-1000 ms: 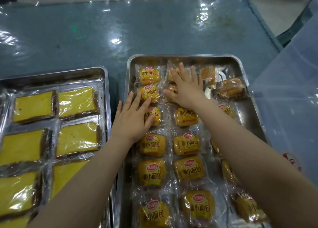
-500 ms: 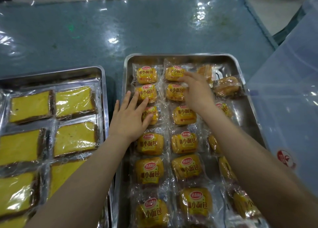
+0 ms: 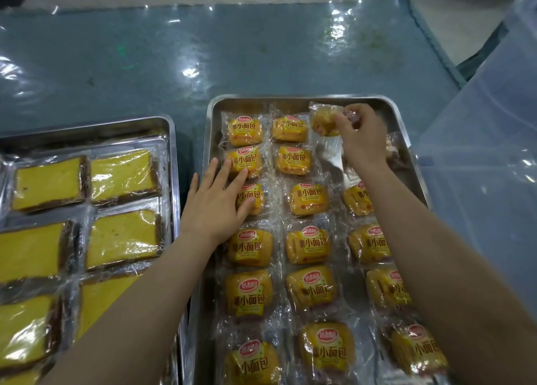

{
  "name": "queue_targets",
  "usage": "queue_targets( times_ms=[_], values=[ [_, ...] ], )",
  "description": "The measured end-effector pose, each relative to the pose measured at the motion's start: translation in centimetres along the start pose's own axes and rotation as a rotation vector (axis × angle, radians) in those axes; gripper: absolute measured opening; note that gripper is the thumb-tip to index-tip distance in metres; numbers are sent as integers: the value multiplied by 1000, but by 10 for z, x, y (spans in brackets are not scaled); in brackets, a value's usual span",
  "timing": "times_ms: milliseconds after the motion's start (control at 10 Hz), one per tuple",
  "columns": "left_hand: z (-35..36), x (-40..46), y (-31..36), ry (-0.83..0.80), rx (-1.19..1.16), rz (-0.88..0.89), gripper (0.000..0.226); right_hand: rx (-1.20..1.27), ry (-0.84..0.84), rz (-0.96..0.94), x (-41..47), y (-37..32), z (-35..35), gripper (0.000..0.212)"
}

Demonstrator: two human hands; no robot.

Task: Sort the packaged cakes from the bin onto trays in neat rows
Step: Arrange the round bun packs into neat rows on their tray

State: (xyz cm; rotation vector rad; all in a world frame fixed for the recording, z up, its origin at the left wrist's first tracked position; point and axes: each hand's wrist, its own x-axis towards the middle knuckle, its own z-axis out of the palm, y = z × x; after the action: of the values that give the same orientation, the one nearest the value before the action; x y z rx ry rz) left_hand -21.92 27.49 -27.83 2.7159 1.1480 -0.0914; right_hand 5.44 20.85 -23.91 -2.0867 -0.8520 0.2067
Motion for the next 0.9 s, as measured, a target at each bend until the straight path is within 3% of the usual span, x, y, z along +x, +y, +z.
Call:
queue_targets(
  times_ms=[400, 500, 600, 700, 800, 900],
  values=[
    [1, 0, -1, 3, 7, 1, 70, 100, 224, 55, 5, -4, -9, 25],
    [2, 0, -1, 5, 3, 0, 69, 158, 299, 132, 12, 1, -11, 13],
    [2, 0, -1, 5, 3, -2, 69, 113, 267, 180, 17, 8, -11, 15],
    [2, 0, -1, 3, 6, 0, 69, -441, 196, 90, 19, 18, -11, 34],
    [2, 0, -1, 8, 0, 0, 68, -632, 122, -82, 11, 19, -7, 38],
    [2, 0, -1, 17, -2, 0, 66, -700, -116, -247, 3, 24, 2, 35]
  ],
)
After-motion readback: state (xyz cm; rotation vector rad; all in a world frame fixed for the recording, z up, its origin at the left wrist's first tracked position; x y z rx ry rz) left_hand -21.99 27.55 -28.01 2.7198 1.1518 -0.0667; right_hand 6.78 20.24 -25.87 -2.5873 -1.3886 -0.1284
